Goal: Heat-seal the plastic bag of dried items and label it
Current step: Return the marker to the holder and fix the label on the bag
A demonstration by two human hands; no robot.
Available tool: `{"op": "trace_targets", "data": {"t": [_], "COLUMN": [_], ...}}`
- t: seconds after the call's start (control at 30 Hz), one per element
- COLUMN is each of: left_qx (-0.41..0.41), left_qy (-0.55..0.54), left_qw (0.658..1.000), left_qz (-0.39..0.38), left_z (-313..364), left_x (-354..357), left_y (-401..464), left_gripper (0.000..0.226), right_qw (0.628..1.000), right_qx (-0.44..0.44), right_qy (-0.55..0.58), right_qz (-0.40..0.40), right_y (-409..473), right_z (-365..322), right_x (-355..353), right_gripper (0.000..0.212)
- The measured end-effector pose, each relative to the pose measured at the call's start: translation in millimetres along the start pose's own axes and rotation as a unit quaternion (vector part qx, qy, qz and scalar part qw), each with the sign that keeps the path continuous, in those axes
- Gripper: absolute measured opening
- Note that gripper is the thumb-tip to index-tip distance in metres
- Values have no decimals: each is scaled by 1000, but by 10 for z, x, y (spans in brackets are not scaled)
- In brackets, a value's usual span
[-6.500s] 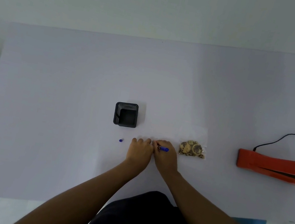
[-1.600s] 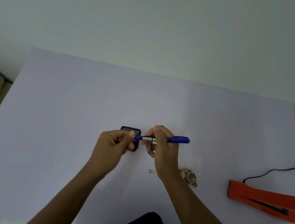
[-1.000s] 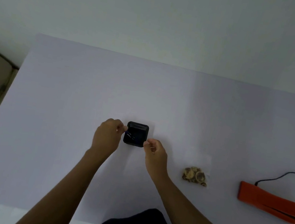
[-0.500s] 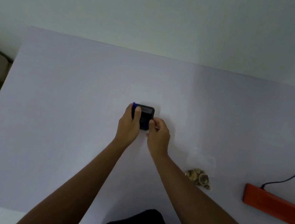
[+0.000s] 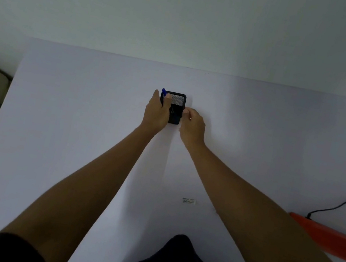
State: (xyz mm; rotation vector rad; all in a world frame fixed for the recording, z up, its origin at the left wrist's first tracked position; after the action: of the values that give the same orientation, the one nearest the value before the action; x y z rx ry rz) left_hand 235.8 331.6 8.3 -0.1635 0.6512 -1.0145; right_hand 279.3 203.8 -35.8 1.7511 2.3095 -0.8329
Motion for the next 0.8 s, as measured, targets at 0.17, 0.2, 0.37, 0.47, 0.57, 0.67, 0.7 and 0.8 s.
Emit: {"op": "trace_targets", "data": {"t": [0.17,0.2,0.37,0.47,0.57,0.67,0.7,0.8], "left_qx": [66,84,100,75,73,79,79,84], "left_qy": [87,122,209,238,256,279,287,315], "left_qw": [993,987,971,962,953,946,945,938], "left_qz": [53,61,-51,-112,-141,-141,-136,-117], "left_z": [-146,-232,-895,-1275,-1427,-1422,-1411,-1380], "left_x": [49,115,695,962,1136,1248,1271,1308], "left_y": [-503,-654,-1414,-1712,-1871,-1918,-1917,-1904], "left_gripper": [59,56,30,23,19,25,31,43], "right_qw": [1000,1000,996,995,993,993,993,994], "right_qx": [17,18,82,102,113,116,115,110], "right_qy": [14,18,25,5,-10,-13,-9,-5], "right_qz": [-4,-4,25,9,16,29,31,26], "right_y": [-406,-548,-1355,-1726,-1979,-2143,-2175,-2214], "right_z": [384,507,1248,1547,1746,1856,1877,1910], "right_x": [-252,-337,-749,-814,-849,-885,-897,-907], "right_gripper": [28,26,28,31,32,32,33,36]}}
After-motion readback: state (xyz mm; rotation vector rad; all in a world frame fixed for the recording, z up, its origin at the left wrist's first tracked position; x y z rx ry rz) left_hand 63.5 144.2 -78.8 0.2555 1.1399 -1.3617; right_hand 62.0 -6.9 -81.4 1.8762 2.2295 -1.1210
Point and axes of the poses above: each hand's wrist, its own y-axis towards the middle knuckle, its own x-axis out of the palm, z = x × y, the point moved 6 cm from there along y, towards the middle knuckle
